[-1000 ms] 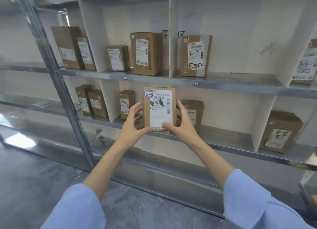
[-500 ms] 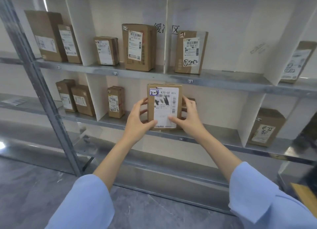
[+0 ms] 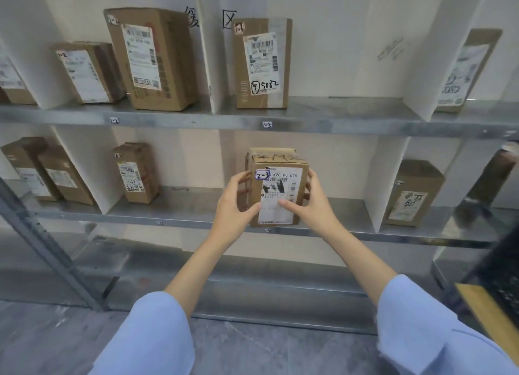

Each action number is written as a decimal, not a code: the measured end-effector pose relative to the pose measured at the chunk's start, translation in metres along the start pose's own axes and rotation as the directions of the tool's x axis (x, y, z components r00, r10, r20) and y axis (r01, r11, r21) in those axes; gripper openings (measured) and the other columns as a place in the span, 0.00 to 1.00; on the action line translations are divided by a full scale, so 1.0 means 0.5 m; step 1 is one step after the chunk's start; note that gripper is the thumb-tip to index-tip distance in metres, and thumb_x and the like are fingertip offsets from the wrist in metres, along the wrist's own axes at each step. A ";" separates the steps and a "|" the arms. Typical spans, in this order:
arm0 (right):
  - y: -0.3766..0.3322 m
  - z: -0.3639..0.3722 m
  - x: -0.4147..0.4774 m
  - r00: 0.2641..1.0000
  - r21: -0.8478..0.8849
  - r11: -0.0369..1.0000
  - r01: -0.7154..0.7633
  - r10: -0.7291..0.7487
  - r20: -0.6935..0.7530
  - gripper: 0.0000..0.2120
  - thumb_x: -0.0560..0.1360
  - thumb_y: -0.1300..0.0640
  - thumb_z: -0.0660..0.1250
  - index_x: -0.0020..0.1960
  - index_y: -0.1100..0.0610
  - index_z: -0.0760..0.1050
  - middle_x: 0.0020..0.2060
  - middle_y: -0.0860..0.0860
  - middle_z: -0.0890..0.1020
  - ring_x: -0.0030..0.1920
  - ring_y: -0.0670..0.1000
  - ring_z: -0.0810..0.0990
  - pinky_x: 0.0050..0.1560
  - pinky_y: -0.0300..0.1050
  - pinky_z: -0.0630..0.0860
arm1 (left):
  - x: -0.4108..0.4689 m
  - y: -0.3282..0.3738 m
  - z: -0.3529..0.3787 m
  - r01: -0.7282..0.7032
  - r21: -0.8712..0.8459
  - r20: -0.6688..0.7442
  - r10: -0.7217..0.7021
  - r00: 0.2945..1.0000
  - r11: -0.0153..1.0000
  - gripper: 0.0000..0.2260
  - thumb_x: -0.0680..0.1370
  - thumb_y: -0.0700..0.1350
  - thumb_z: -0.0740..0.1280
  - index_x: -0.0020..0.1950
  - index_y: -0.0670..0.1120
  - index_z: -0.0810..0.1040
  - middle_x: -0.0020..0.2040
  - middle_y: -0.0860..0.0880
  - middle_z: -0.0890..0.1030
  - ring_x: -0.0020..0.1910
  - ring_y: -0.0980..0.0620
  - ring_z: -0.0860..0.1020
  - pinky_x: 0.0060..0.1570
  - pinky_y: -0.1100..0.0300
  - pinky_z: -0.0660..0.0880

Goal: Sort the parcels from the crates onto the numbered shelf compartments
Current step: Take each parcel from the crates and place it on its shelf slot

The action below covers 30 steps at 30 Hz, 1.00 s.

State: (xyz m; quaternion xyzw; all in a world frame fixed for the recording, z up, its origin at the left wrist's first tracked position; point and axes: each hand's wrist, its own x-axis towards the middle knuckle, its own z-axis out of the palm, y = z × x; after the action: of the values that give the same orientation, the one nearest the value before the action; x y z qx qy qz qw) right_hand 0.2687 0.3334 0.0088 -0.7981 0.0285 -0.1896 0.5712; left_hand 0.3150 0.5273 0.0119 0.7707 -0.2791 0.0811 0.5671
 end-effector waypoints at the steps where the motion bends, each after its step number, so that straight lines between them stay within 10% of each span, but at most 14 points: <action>1: 0.020 -0.013 0.013 1.000 0.003 1.000 -0.015 0.015 -0.016 0.42 0.71 0.62 0.76 0.77 0.50 0.56 0.61 0.39 0.74 0.55 0.29 0.75 0.50 0.27 0.75 | 0.015 -0.011 0.022 0.004 0.007 0.015 -0.004 1.000 1.000 0.30 0.74 0.35 0.72 0.73 0.46 0.67 0.69 0.52 0.74 0.66 0.55 0.74 0.68 0.51 0.71; 10: 0.220 -0.144 0.116 0.991 -0.025 0.994 -0.109 0.106 -0.087 0.38 0.70 0.57 0.78 0.73 0.46 0.61 0.57 0.31 0.72 0.54 0.27 0.74 0.47 0.23 0.72 | 0.137 -0.122 0.217 0.129 0.014 0.160 -0.129 0.979 0.992 0.28 0.75 0.43 0.73 0.72 0.53 0.67 0.68 0.57 0.74 0.67 0.57 0.72 0.67 0.48 0.71; 15: 0.331 -0.190 0.151 0.979 -0.056 0.982 -0.181 0.175 -0.100 0.40 0.71 0.57 0.77 0.77 0.51 0.60 0.64 0.43 0.76 0.60 0.42 0.76 0.59 0.37 0.74 | 0.164 -0.183 0.297 0.218 0.116 0.202 -0.238 0.950 0.969 0.26 0.77 0.48 0.71 0.74 0.53 0.67 0.71 0.56 0.72 0.68 0.54 0.72 0.68 0.54 0.69; 22: 0.452 -0.206 0.214 0.950 -0.084 0.961 -0.262 0.241 -0.201 0.38 0.72 0.57 0.77 0.75 0.53 0.61 0.63 0.44 0.76 0.64 0.46 0.73 0.65 0.46 0.68 | 0.187 -0.261 0.334 0.038 0.590 0.170 -0.170 0.971 0.806 0.25 0.81 0.56 0.61 0.77 0.54 0.63 0.74 0.52 0.68 0.72 0.51 0.64 0.66 0.53 0.63; 30: 0.544 -0.192 0.230 0.941 -0.136 0.950 -0.282 0.247 -0.230 0.40 0.72 0.57 0.77 0.76 0.50 0.58 0.66 0.46 0.76 0.63 0.42 0.73 0.64 0.44 0.69 | 0.196 -0.314 0.372 0.076 0.613 0.171 -0.226 0.959 0.787 0.25 0.81 0.56 0.62 0.77 0.52 0.64 0.73 0.52 0.69 0.72 0.52 0.64 0.65 0.54 0.62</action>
State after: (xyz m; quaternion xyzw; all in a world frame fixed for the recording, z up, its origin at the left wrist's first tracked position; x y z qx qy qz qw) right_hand 0.3894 0.1228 -0.1846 -0.8076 0.2116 -0.1909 0.5163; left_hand 0.4426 0.3546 -0.1391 0.9342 -0.2413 0.0274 0.2613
